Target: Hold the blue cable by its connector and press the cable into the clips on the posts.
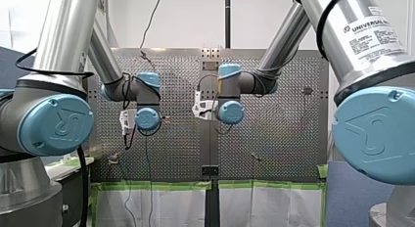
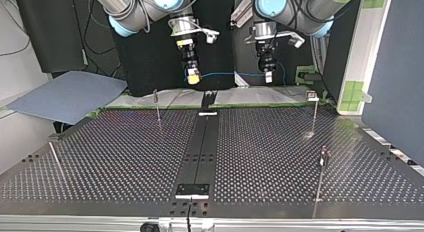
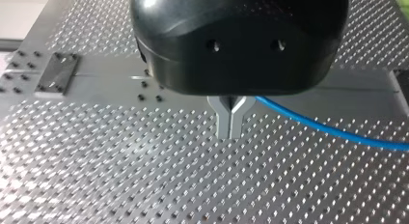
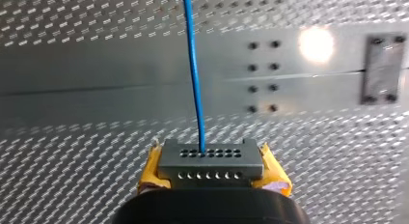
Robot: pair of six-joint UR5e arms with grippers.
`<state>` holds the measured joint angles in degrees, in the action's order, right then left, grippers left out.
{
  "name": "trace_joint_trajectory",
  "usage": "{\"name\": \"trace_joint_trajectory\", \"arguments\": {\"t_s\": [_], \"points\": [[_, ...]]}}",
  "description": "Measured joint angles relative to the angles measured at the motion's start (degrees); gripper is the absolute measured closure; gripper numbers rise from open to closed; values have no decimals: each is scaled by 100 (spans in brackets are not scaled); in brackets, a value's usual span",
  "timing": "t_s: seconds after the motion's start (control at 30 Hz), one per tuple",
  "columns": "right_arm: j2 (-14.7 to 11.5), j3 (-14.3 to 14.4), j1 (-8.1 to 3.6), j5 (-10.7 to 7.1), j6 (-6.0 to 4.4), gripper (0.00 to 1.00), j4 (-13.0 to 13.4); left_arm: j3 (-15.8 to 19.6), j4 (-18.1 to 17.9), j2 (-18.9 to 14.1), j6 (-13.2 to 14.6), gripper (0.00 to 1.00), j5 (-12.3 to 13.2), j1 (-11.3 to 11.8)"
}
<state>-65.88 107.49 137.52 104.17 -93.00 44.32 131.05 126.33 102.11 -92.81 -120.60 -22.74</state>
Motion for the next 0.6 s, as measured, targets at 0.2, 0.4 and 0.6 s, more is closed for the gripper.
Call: {"name": "trace_joint_trajectory", "arguments": {"t_s": [0.2, 0.4, 0.6], "points": [[-306, -292, -83, -306, -6, 100, -305, -58, 381, -382, -7, 100, -267, 3], [-592, -499, -158, -554, -24, 100, -593, -225, 730, -730, -67, 100, -334, 5], [-931, -692, -194, -738, -24, 100, -933, -544, 1080, -1080, -160, 100, -548, 15]]}}
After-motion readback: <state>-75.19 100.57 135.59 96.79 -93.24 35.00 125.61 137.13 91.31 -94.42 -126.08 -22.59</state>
